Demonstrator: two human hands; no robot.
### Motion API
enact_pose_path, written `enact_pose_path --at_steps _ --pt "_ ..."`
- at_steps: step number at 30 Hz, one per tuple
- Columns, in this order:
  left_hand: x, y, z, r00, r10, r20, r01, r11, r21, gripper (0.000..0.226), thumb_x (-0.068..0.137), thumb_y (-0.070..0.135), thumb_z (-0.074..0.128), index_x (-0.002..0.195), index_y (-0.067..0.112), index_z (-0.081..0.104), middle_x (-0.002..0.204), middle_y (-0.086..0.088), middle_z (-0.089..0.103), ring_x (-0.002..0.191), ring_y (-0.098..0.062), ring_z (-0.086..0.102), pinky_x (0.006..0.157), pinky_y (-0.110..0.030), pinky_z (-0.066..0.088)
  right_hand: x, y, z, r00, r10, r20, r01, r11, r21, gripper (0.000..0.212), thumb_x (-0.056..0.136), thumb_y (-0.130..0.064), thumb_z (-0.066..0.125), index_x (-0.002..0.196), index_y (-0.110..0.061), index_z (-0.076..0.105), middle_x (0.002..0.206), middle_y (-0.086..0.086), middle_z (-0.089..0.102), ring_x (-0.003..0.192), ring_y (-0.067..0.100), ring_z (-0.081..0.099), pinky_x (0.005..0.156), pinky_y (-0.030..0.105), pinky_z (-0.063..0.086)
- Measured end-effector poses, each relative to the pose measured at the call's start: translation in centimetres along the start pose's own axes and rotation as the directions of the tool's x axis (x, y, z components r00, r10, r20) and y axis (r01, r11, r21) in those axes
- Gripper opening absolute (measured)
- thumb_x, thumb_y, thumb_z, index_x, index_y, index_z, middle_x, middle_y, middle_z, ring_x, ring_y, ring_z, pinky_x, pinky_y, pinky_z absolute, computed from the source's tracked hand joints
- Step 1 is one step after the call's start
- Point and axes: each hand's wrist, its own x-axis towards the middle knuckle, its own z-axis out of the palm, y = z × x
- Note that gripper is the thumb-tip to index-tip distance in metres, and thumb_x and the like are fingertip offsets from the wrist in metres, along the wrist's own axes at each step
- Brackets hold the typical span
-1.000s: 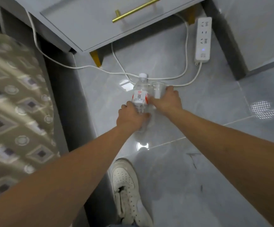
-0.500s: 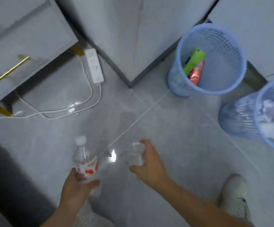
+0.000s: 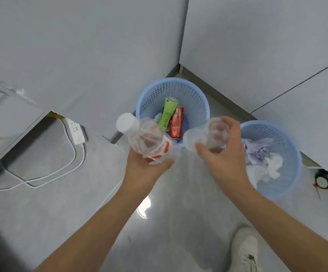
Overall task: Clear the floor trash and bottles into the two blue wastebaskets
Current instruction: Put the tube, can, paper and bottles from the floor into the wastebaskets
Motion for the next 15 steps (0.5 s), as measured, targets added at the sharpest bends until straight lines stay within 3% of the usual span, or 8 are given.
enact_pose_path --at_steps 4,6,8,10,13,15 --pt "7.2 0.8 3.6 0.992 0.108 -0.062 -0.105 0.993 0.049 0.073 0.069 0.017 0.096 0.132 0.023 0.06 0.122 0.007 0.073 0.115 -0.009 0.069 0.096 -0.033 0.059 7.4 0.9 1.3 0.997 -0.074 0.019 0.075 0.996 -0.05 0.061 0.076 -0.024 0.082 0.128 -0.024 0.049 0.121 -0.001 0.061 0.106 0.012 0.063 0.084 0.026 0.055" --pt "9.5 0.2 4.7 0.99 0.118 -0.083 -0.113 0.991 0.067 0.076 0.07 0.021 0.096 0.134 0.03 0.056 0.125 0.01 0.07 0.117 -0.006 0.067 0.097 -0.035 0.058 9.9 1.6 2.2 0.997 -0.063 0.052 0.068 0.993 -0.093 0.062 0.075 -0.031 0.083 0.127 -0.024 0.049 0.121 -0.001 0.061 0.105 0.015 0.062 0.079 0.022 0.049" --pt "10.8 -0.4 5.1 0.988 0.116 -0.098 -0.105 0.989 0.107 0.067 0.073 0.017 0.093 0.123 0.04 0.054 0.116 0.018 0.069 0.108 0.007 0.065 0.089 -0.019 0.055 11.2 2.5 3.1 0.995 -0.035 0.097 0.048 0.99 -0.135 0.063 0.076 -0.033 0.083 0.129 -0.024 0.049 0.124 0.0 0.06 0.106 0.016 0.06 0.079 0.022 0.045" --pt "11.4 -0.9 5.2 0.991 0.099 -0.095 -0.083 0.985 0.154 0.062 0.076 0.014 0.09 0.119 0.038 0.051 0.112 0.021 0.065 0.1 0.011 0.061 0.079 -0.006 0.048 11.7 3.3 3.7 0.988 -0.016 0.153 0.041 0.986 -0.163 0.063 0.079 -0.032 0.083 0.131 -0.02 0.05 0.125 0.002 0.059 0.106 0.015 0.058 0.081 0.023 0.043" --pt "11.6 -1.8 4.3 0.991 0.115 -0.063 -0.096 0.962 0.256 0.058 0.077 0.013 0.087 0.123 0.023 0.052 0.118 0.008 0.062 0.101 0.008 0.057 0.076 0.002 0.042 11.3 4.3 4.1 0.974 -0.014 0.227 0.068 0.97 -0.231 0.064 0.081 -0.029 0.083 0.135 -0.015 0.052 0.132 0.008 0.058 0.114 0.021 0.058 0.088 0.03 0.045" --pt "10.5 -2.2 3.3 0.993 0.104 -0.061 -0.083 0.958 0.273 0.058 0.077 0.01 0.087 0.12 0.024 0.051 0.113 0.012 0.06 0.099 0.015 0.056 0.076 0.005 0.04 10.1 5.1 4.0 0.969 -0.008 0.248 0.074 0.963 -0.26 0.055 0.082 -0.022 0.08 0.131 -0.013 0.056 0.131 0.011 0.06 0.116 0.024 0.059 0.088 0.03 0.044"
